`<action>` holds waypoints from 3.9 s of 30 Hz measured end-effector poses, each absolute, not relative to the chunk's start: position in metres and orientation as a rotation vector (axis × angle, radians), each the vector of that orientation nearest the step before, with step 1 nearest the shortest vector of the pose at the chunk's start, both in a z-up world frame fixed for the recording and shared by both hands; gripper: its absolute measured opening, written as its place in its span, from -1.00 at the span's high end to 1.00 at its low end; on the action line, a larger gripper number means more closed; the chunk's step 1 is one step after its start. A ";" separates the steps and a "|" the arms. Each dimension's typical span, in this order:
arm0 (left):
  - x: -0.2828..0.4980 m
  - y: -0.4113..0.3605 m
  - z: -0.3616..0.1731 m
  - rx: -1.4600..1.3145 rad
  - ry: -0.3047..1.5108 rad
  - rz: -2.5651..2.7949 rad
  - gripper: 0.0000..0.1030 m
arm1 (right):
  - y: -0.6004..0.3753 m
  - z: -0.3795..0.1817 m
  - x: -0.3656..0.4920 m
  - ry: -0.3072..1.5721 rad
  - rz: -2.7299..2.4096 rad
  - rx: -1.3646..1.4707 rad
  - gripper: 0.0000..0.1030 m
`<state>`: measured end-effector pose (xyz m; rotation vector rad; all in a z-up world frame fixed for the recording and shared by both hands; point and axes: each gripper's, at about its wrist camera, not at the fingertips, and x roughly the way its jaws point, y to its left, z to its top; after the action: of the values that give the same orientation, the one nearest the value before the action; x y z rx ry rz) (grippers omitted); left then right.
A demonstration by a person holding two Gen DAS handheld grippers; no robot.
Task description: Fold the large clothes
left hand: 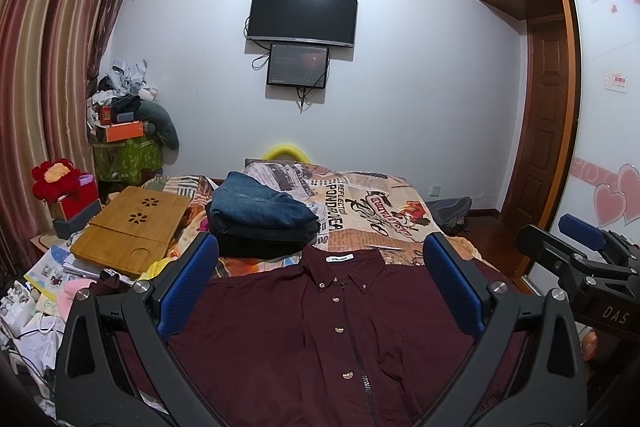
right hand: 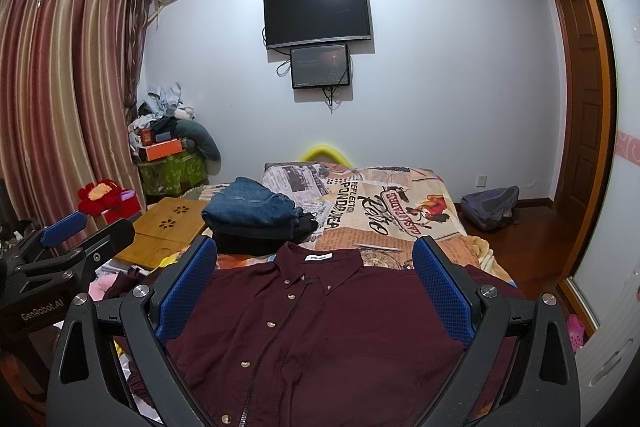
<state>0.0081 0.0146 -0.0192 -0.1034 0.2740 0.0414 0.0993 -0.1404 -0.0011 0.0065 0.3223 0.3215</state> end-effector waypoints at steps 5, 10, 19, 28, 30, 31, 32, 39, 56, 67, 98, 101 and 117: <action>0.013 0.018 -0.020 -0.110 0.287 0.041 -0.99 | -0.140 -0.001 0.104 0.331 0.319 0.001 -0.89; 0.022 0.027 -0.021 -0.123 0.291 0.052 -0.99 | -0.139 -0.001 0.114 0.341 0.318 -0.007 -0.89; 0.048 0.061 -0.018 -0.132 0.273 0.153 -0.99 | -0.135 -0.006 0.139 0.359 0.305 -0.033 -0.89; 0.082 0.173 -0.045 -0.320 0.386 0.299 -0.99 | -0.138 -0.018 0.173 0.409 0.278 -0.051 -0.89; 0.087 0.202 -0.058 -0.326 0.430 0.385 -0.99 | -0.137 -0.021 0.182 0.427 0.270 -0.057 -0.89; 0.088 0.216 -0.065 -0.327 0.451 0.426 -0.99 | -0.138 -0.023 0.187 0.437 0.266 -0.060 -0.89; 0.090 0.233 -0.074 -0.332 0.479 0.466 -0.99 | -0.138 -0.025 0.191 0.447 0.262 -0.063 -0.89; 0.085 0.338 -0.154 -0.504 0.669 0.601 -0.99 | -0.133 -0.049 0.228 0.539 0.221 -0.144 -0.89; 0.045 0.430 -0.369 -1.213 0.897 0.596 -0.38 | -0.114 -0.092 0.268 0.752 0.257 -0.171 -0.89; 0.068 0.412 -0.308 -0.914 0.885 0.714 0.90 | -0.119 -0.101 0.274 0.800 0.252 -0.177 -0.89; 0.239 0.037 -0.213 -0.213 1.091 -0.266 0.77 | -0.175 -0.093 0.249 0.751 0.267 -0.112 -0.89; 0.232 0.037 -0.214 -0.225 1.094 -0.266 0.65 | -0.175 -0.095 0.246 0.751 0.272 -0.117 -0.89; 0.177 0.156 -0.120 -0.342 0.773 0.051 -0.56 | -0.153 -0.097 0.245 0.745 0.315 -0.131 -0.89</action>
<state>0.1767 0.1564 -0.1198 -0.3417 0.7735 0.0507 0.2448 -0.1532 -0.0966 -0.1307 0.7455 0.3151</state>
